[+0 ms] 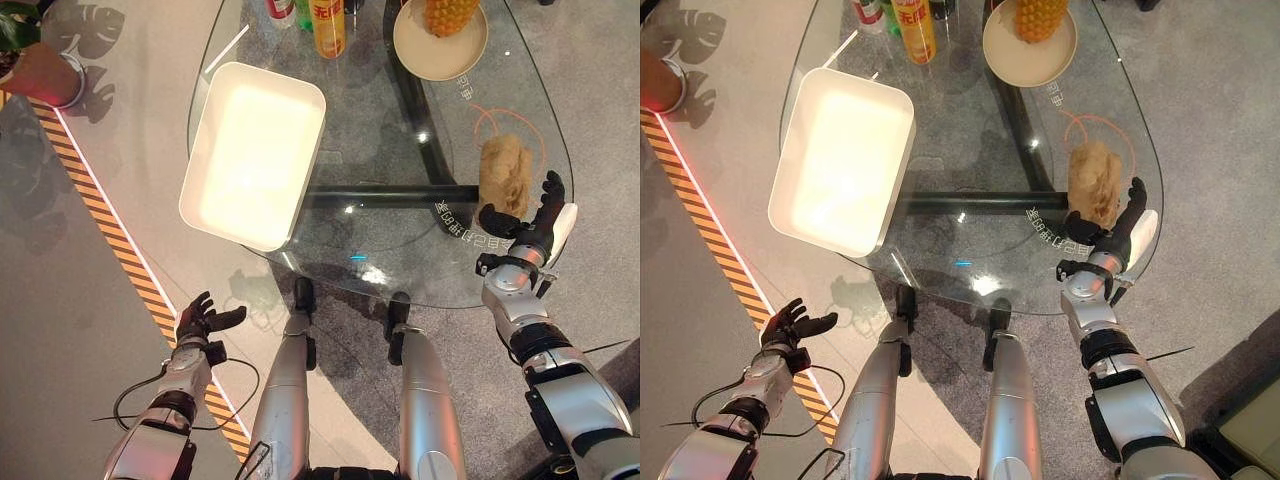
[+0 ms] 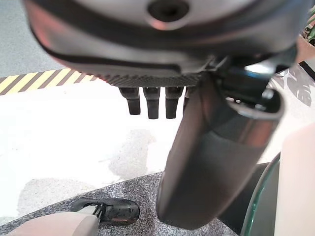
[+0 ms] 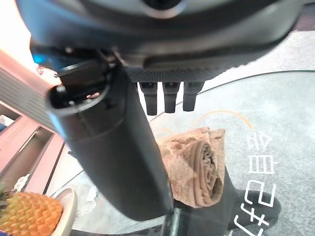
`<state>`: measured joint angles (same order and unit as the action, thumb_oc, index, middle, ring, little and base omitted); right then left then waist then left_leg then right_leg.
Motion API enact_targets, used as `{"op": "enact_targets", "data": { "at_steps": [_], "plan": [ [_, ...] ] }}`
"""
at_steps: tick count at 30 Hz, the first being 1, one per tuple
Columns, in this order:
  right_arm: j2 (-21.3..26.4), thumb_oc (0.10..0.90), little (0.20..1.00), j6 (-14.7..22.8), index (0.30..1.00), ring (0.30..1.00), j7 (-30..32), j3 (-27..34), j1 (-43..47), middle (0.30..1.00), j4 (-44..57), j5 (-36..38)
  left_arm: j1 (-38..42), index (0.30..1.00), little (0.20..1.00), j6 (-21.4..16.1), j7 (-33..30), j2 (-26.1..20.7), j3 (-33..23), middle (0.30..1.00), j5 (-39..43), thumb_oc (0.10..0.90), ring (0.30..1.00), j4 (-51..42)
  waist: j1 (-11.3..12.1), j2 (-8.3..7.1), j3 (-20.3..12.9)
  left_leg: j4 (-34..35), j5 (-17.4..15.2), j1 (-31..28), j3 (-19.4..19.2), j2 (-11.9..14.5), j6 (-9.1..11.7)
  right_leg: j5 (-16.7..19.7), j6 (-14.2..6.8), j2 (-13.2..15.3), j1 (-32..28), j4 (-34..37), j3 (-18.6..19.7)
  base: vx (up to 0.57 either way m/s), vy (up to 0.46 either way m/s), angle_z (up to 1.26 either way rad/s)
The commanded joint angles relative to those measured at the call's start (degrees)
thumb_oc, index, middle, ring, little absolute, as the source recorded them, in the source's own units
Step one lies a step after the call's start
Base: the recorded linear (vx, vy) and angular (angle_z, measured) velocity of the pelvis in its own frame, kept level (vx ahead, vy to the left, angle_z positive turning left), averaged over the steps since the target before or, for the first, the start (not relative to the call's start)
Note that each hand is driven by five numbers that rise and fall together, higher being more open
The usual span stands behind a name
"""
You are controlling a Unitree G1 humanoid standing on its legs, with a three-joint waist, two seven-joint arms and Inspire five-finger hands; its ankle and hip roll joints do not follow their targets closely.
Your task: Wipe the table with a cloth and put it in the basket.
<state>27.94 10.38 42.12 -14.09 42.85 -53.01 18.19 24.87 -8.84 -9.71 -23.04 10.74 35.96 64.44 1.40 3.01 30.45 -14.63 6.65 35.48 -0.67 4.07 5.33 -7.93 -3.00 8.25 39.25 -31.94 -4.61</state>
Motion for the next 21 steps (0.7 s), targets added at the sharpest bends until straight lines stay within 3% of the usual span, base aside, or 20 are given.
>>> {"op": "enact_targets", "data": {
  "at_steps": [1,21],
  "plan": [
    [3.16,0.800,0.900,2.04,0.900,0.900,-0.20,0.14,3.54,0.900,1.47,-0.53,-0.38,0.900,0.900,-1.71,-2.04,-1.35,-0.14,0.900,-0.83,0.800,0.900,1.68,0.14,0.05,-0.65,-7.47,-9.31,0.10,-0.78,-4.73,-2.94,3.93,0.74,-1.79,-2.63,7.38,-1.87,0.00,0.000,0.00],
    [3.27,0.800,0.900,-2.93,0.900,0.900,-2.81,-3.25,9.85,0.900,-4.38,-1.45,0.72,0.900,0.900,-0.91,-2.06,-0.72,1.40,0.900,-1.29,0.800,0.900,1.90,1.37,1.13,-0.65,-7.62,-9.27,0.27,-0.39,-5.24,-3.04,3.66,0.89,-1.55,-1.95,6.36,-2.31,0.00,0.000,0.00]
  ]
}}
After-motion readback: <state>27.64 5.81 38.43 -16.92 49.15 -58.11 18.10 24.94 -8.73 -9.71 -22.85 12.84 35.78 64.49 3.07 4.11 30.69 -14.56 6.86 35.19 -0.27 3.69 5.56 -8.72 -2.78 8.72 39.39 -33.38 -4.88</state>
